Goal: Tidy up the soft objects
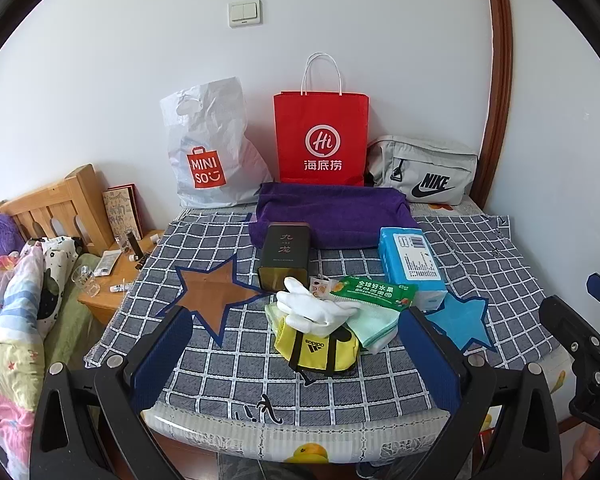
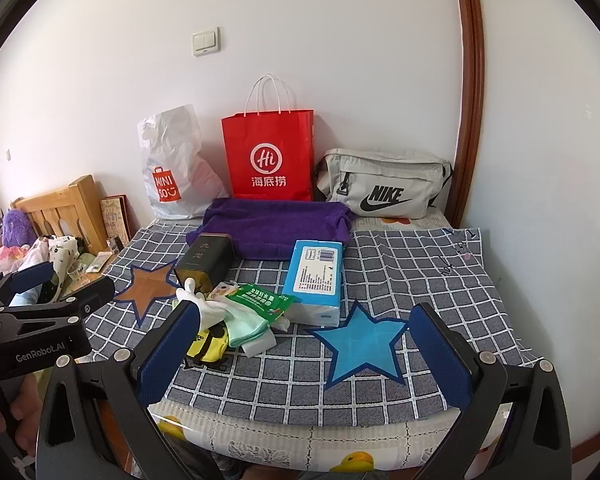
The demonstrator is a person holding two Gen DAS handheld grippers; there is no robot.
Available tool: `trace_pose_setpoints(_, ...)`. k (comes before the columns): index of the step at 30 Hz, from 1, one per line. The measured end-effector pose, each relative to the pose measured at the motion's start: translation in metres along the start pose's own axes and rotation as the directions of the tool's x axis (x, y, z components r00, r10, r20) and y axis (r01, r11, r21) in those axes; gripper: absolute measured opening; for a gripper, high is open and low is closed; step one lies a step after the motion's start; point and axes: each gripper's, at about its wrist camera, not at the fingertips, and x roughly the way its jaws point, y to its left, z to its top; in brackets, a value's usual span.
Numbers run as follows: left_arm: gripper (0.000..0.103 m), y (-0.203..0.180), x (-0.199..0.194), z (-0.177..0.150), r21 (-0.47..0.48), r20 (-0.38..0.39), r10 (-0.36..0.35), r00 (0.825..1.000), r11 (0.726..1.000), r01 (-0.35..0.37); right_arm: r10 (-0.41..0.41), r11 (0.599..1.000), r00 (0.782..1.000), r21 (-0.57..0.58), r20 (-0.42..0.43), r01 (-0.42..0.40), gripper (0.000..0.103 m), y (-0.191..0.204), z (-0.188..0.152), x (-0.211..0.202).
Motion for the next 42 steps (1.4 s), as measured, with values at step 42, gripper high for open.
trace_pose_setpoints(42, 0.093, -0.033, 0.174, -0.031, 0.124, -0.255, -0.068, 0.965, 0.987, 0.102, 0.015, 0.999, 0.971, 0.054, -0.240, -0.003, 0.102, -0.036, -0.051, 0.155)
